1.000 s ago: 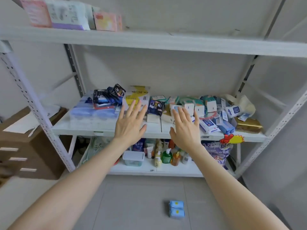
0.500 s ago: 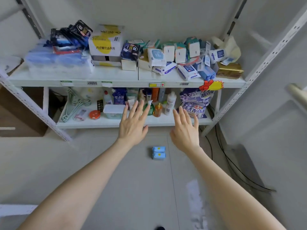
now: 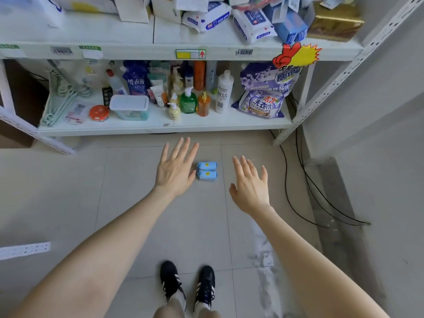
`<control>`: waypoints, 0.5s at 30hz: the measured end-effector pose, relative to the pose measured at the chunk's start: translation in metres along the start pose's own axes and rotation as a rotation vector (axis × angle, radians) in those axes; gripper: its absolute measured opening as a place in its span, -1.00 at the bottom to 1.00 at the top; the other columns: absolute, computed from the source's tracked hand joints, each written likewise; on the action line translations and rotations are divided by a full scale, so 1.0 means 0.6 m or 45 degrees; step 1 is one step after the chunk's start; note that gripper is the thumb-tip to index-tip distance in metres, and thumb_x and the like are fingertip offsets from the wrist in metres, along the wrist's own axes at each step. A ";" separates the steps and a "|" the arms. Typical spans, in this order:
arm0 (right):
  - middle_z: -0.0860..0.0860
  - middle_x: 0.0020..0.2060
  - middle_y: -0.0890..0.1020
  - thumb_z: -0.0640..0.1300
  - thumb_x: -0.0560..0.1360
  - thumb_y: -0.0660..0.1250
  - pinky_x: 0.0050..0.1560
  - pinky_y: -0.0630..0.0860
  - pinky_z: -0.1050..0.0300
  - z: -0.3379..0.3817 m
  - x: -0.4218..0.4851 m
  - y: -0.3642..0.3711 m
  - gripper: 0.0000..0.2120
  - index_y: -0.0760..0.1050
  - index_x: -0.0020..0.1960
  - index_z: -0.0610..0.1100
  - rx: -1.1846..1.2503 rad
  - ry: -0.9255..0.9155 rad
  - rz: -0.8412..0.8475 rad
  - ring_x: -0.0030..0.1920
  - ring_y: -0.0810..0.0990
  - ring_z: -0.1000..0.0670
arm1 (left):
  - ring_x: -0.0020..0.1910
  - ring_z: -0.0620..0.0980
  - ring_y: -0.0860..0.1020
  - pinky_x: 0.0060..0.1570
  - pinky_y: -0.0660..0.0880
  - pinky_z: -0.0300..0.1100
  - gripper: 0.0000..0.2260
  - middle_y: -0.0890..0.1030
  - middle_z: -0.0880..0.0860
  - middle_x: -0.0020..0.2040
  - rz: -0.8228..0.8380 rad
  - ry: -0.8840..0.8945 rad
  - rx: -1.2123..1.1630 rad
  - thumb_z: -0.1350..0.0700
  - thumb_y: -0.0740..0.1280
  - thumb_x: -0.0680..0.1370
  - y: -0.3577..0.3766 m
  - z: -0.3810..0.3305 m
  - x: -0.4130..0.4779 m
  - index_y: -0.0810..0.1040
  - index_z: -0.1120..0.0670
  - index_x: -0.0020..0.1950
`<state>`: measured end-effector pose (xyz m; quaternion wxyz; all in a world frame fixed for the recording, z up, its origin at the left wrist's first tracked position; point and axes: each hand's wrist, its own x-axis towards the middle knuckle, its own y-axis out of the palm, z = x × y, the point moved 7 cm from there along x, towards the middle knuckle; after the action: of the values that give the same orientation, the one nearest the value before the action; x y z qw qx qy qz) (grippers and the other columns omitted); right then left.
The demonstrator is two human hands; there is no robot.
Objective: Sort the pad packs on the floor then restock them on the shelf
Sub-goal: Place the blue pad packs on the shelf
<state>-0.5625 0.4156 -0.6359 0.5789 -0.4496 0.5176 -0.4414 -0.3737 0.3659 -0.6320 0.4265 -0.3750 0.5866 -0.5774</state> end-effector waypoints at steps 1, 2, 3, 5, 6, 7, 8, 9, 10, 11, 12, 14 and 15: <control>-0.08 0.55 0.11 0.00 0.54 0.19 0.46 -0.01 -0.21 -0.005 0.012 0.020 -0.30 -0.08 0.57 -0.07 0.006 0.002 0.030 0.53 0.09 -0.07 | 0.57 0.06 -0.02 0.49 -0.15 0.11 -0.33 0.04 0.10 0.59 0.023 0.003 -0.009 -0.10 0.21 0.57 0.020 0.003 0.011 -0.02 0.02 0.59; -0.08 0.55 0.11 0.00 0.55 0.18 0.46 -0.01 -0.21 -0.010 0.024 0.040 -0.30 -0.08 0.57 -0.07 0.016 0.005 0.061 0.53 0.08 -0.07 | 0.57 0.05 -0.03 0.49 -0.15 0.10 -0.32 0.03 0.09 0.59 0.049 0.007 -0.014 -0.10 0.22 0.57 0.040 0.006 0.023 -0.02 0.02 0.59; -0.08 0.55 0.11 0.00 0.55 0.18 0.46 -0.02 -0.21 -0.013 0.038 0.061 -0.31 -0.08 0.57 -0.06 0.025 0.008 0.087 0.53 0.08 -0.07 | 0.57 0.05 -0.04 0.49 -0.15 0.10 -0.32 0.03 0.08 0.60 0.072 0.011 -0.015 -0.11 0.22 0.57 0.062 0.010 0.036 -0.03 0.01 0.59; -0.07 0.55 0.11 0.01 0.55 0.17 0.47 -0.02 -0.21 -0.018 0.069 0.104 -0.31 -0.09 0.57 -0.06 0.029 0.016 0.128 0.53 0.09 -0.07 | 0.57 0.04 -0.04 0.49 -0.14 0.09 -0.32 0.02 0.07 0.60 0.105 0.026 -0.015 -0.12 0.21 0.57 0.108 0.018 0.066 -0.05 0.00 0.59; -0.07 0.55 0.10 0.02 0.56 0.17 0.47 -0.03 -0.21 -0.021 0.087 0.129 -0.31 -0.10 0.57 -0.06 0.034 0.021 0.151 0.53 0.08 -0.07 | 0.57 0.04 -0.04 0.49 -0.14 0.09 -0.32 0.02 0.07 0.60 0.120 0.040 -0.017 -0.12 0.21 0.58 0.134 0.023 0.083 -0.04 0.00 0.59; -0.06 0.55 0.09 0.02 0.56 0.16 0.47 -0.03 -0.20 -0.023 0.105 0.155 -0.31 -0.11 0.57 -0.06 0.045 0.027 0.177 0.54 0.07 -0.07 | 0.57 0.04 -0.04 0.49 -0.14 0.10 -0.32 0.03 0.07 0.60 0.135 0.057 -0.015 -0.12 0.21 0.58 0.160 0.026 0.100 -0.04 0.00 0.59; -0.06 0.56 0.08 0.03 0.57 0.16 0.48 -0.04 -0.20 -0.025 0.125 0.182 -0.31 -0.12 0.57 -0.05 0.058 0.030 0.194 0.54 0.06 -0.06 | 0.57 0.04 -0.03 0.49 -0.14 0.10 -0.33 0.03 0.07 0.60 0.143 0.073 -0.012 -0.12 0.20 0.58 0.188 0.031 0.117 -0.04 0.00 0.59; -0.06 0.56 0.08 0.03 0.57 0.16 0.48 -0.04 -0.20 -0.026 0.145 0.209 -0.31 -0.13 0.57 -0.05 0.069 0.027 0.210 0.54 0.06 -0.06 | 0.57 0.04 -0.03 0.49 -0.13 0.10 -0.33 0.02 0.07 0.60 0.155 0.085 -0.010 -0.12 0.20 0.58 0.217 0.036 0.135 -0.04 0.00 0.59; -0.05 0.56 0.07 0.03 0.57 0.16 0.48 -0.04 -0.20 -0.028 0.163 0.237 -0.31 -0.13 0.57 -0.05 0.075 0.022 0.234 0.54 0.05 -0.06 | 0.57 0.04 -0.04 0.49 -0.13 0.10 -0.33 0.02 0.07 0.60 0.176 0.096 -0.011 -0.12 0.20 0.59 0.246 0.041 0.151 -0.04 0.00 0.59; -0.05 0.56 0.07 0.03 0.57 0.16 0.48 -0.04 -0.20 -0.031 0.181 0.265 -0.31 -0.13 0.57 -0.05 0.081 0.018 0.259 0.54 0.05 -0.05 | 0.57 0.04 -0.04 0.49 -0.12 0.10 -0.33 0.01 0.06 0.60 0.202 0.107 -0.014 -0.12 0.20 0.59 0.276 0.044 0.166 -0.04 -0.01 0.59; -0.05 0.56 0.08 0.03 0.57 0.16 0.48 -0.03 -0.19 -0.035 0.199 0.292 -0.31 -0.12 0.57 -0.05 0.085 0.012 0.274 0.54 0.05 -0.05 | 0.57 0.04 -0.04 0.49 -0.12 0.10 -0.33 0.01 0.06 0.60 0.218 0.112 -0.019 -0.12 0.20 0.59 0.307 0.049 0.182 -0.05 -0.01 0.59; -0.05 0.56 0.07 0.04 0.57 0.15 0.48 -0.04 -0.19 -0.044 0.234 0.348 -0.31 -0.12 0.57 -0.06 0.097 0.003 0.304 0.54 0.04 -0.05 | 0.57 0.03 -0.05 0.49 -0.13 0.10 -0.33 0.00 0.05 0.60 0.242 0.112 -0.030 -0.12 0.20 0.59 0.367 0.056 0.210 -0.05 -0.01 0.59; -0.05 0.56 0.07 0.04 0.57 0.15 0.48 -0.04 -0.19 -0.048 0.253 0.377 -0.31 -0.12 0.57 -0.06 0.102 0.002 0.322 0.54 0.04 -0.05 | 0.57 0.03 -0.05 0.49 -0.13 0.10 -0.34 0.00 0.05 0.60 0.252 0.112 -0.035 -0.13 0.19 0.59 0.398 0.058 0.224 -0.05 -0.01 0.59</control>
<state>-0.5698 0.3121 -0.8896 0.6470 -0.3570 0.5526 -0.3855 -0.3767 0.2403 -0.8780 0.4500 -0.2955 0.6468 -0.5402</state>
